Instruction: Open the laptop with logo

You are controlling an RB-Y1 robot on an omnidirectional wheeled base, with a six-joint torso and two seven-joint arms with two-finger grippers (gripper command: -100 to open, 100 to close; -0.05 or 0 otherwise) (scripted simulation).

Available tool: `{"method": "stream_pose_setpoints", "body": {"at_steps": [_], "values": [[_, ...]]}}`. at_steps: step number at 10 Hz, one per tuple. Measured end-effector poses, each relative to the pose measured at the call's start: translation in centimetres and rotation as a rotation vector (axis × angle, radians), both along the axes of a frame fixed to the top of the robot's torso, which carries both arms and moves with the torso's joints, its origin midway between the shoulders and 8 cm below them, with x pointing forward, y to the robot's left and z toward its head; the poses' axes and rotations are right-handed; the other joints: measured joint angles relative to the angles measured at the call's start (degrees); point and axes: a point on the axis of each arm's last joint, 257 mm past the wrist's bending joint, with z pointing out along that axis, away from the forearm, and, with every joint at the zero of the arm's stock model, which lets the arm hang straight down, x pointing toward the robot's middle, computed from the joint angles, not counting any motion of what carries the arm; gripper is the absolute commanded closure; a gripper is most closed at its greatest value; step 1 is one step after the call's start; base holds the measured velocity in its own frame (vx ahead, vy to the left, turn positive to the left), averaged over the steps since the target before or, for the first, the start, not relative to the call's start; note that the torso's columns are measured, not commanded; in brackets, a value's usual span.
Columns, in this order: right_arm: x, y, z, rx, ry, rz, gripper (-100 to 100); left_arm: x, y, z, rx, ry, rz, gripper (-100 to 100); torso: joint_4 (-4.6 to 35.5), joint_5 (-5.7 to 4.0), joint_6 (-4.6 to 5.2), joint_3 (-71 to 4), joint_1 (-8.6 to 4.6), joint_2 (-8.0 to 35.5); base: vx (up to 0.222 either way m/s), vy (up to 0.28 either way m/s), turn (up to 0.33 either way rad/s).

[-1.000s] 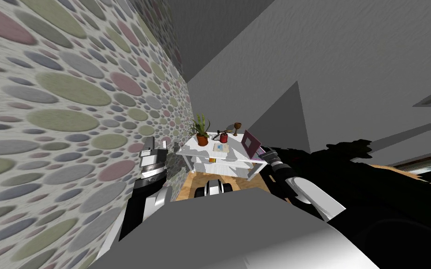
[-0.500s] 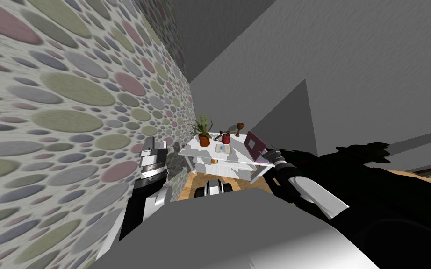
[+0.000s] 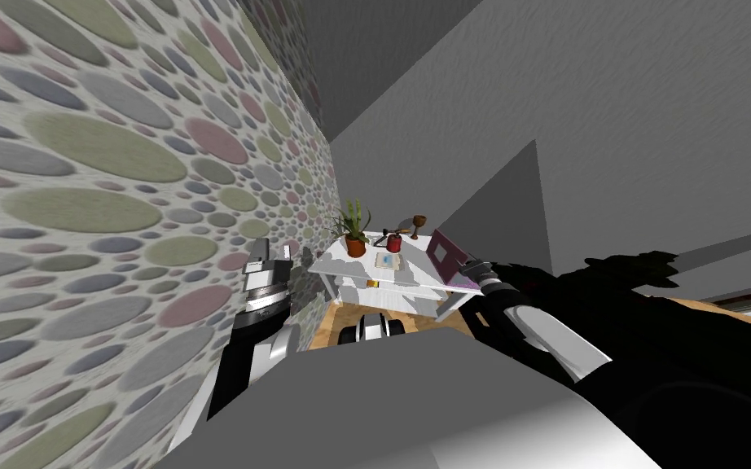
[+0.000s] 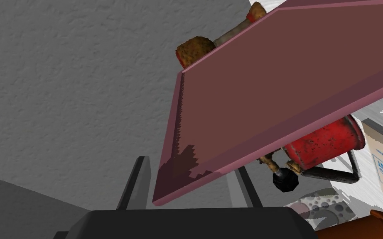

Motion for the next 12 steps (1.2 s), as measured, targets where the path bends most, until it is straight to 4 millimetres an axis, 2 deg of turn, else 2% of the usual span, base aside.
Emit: {"method": "stream_pose_setpoints", "body": {"at_steps": [4, 9, 10, 12], "values": [[1.2, -0.1, -0.1, 0.164, -0.042, 0.008, 100, 0.0, 0.0, 0.0, 0.000, 0.000, 0.000, 0, -0.1, -0.15, 0.34, -0.1, -0.39, -0.3, -0.055, -0.075, 0.013], [2.0, -0.6, -0.5, 0.327, -0.086, 0.009, 100, 0.0, 0.0, 0.0, 0.000, 0.000, 0.000, 0, -0.1, 0.09, 0.16, -0.1, 0.18, -0.2, -0.051, -0.057, 0.019], [2.5, -1.1, -0.4, 0.335, -0.094, 0.005, 100, 0.0, 0.0, 0.0, 0.000, 0.000, 0.000, 0, 0.0, 0.17, -0.08, -0.1, 0.36, -0.2, -0.097, -0.023, 0.108], [2.9, -2.3, -0.9, 0.353, -0.096, -0.011, 100, 0.0, 0.0, 0.0, 0.000, 0.000, 0.000, 0, -0.1, 0.16, 0.08, -0.2, 0.39, -0.3, -0.056, -0.018, 0.050]]}}
